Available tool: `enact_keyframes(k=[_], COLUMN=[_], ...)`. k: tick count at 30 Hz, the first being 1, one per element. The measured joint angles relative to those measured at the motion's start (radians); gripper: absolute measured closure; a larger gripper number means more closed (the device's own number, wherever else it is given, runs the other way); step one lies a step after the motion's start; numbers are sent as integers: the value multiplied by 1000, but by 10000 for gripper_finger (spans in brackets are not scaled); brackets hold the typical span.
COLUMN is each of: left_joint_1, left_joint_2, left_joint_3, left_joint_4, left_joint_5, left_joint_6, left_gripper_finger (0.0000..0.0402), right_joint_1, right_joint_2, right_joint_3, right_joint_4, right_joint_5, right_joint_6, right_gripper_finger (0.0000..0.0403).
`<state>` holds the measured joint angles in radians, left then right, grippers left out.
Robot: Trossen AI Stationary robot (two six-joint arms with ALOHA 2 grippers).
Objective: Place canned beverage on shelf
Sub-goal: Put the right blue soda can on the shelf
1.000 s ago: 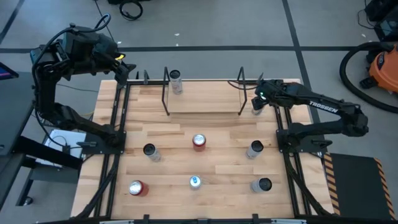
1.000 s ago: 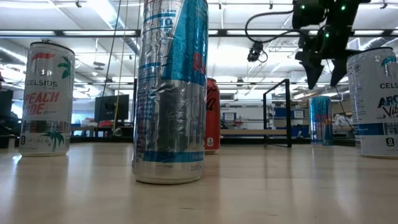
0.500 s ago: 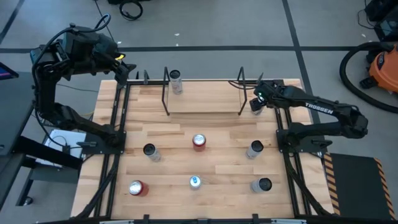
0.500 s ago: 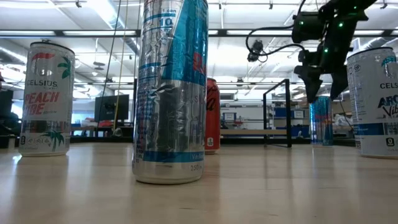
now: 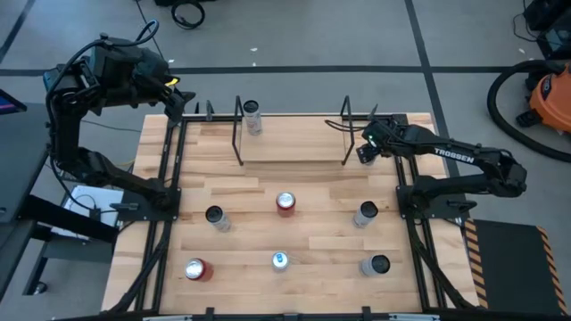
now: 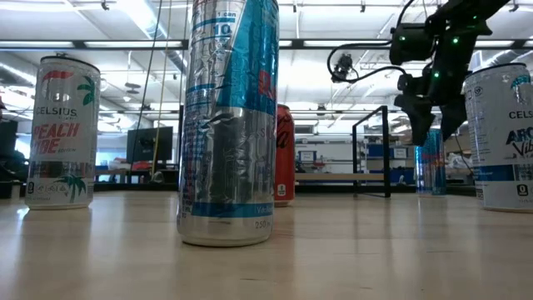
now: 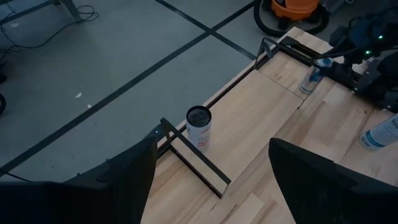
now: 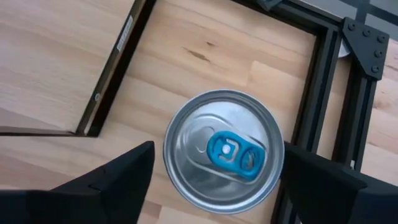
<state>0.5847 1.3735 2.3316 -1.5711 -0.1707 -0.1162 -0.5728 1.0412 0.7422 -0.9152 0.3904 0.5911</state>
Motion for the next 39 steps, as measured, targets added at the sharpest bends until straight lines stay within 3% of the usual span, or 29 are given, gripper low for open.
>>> enact_keyframes(k=[8, 24, 39], left_joint_1=[0, 0, 0], left_joint_2=[0, 0, 1], left_joint_3=[0, 0, 0], left_joint_4=[0, 0, 0], left_joint_5=[0, 0, 0], left_joint_6=[0, 0, -2], left_gripper_finger=[90, 90, 90], right_joint_1=[0, 0, 0], right_joint_2=[-1, 0, -1], right_joint_3=[1, 119, 403], right_joint_4=[-4, -81, -204], right_joint_5=[0, 9, 66], right_joint_6=[-18, -71, -156], right_gripper_finger=[159, 159, 159])
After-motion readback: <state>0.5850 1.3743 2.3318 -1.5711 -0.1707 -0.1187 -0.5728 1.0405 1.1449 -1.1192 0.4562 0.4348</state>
